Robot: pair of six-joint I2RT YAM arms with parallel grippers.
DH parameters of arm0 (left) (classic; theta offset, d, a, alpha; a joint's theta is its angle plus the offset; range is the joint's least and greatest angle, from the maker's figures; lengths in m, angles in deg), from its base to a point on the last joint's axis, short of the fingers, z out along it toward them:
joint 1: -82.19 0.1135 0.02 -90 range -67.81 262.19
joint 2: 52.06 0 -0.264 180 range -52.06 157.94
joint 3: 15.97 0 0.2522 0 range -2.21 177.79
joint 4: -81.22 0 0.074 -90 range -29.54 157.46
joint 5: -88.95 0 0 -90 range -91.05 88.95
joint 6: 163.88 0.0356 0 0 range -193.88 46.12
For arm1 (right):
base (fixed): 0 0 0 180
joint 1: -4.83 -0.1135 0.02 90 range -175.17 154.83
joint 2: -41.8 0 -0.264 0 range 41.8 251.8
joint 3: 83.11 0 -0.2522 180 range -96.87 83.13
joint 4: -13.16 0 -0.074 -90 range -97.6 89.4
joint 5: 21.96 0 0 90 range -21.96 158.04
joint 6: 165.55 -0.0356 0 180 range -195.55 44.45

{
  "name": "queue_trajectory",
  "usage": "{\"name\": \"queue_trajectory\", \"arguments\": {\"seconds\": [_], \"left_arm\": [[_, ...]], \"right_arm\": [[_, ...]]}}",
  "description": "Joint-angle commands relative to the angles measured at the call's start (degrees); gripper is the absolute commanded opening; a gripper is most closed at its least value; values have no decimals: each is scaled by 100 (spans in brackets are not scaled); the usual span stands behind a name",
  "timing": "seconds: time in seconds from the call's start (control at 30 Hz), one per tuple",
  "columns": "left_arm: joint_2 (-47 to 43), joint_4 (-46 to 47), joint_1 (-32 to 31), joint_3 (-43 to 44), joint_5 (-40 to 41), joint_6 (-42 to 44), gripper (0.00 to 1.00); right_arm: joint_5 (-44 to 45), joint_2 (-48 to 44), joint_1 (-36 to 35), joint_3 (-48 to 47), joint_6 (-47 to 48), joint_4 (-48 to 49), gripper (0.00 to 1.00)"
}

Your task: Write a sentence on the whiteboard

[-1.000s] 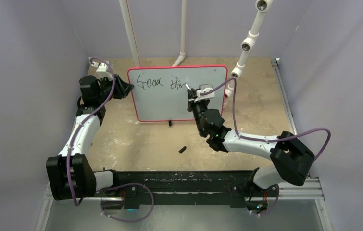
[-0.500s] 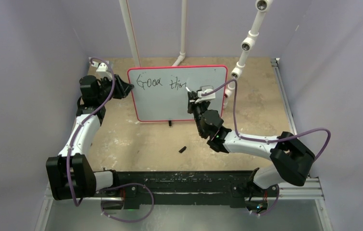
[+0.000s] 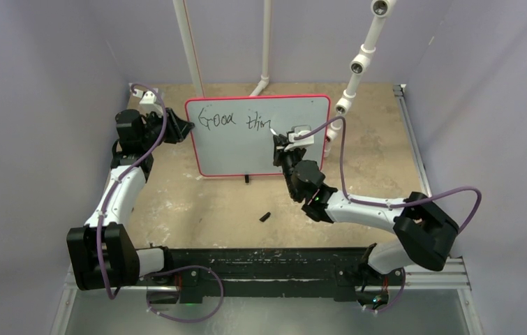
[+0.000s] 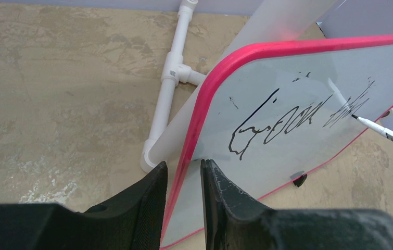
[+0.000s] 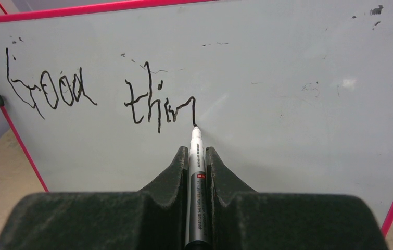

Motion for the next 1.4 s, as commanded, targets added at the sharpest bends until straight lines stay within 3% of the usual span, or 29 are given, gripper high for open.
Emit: {"name": "queue_trajectory", "arguments": {"seconds": [0.0,0.27,1.37], "left_arm": [[-143,119,-1,-26,12,58,29],[-136,109,-1,-17,12,69,29],[-117,74,0,-13,47,102,29]], "right_arm": [[19,-323,19,15,37,-69,0],[-345,-877,41,96,-116,-321,0],[-727,-468,466,-128,63,132,0]]}}
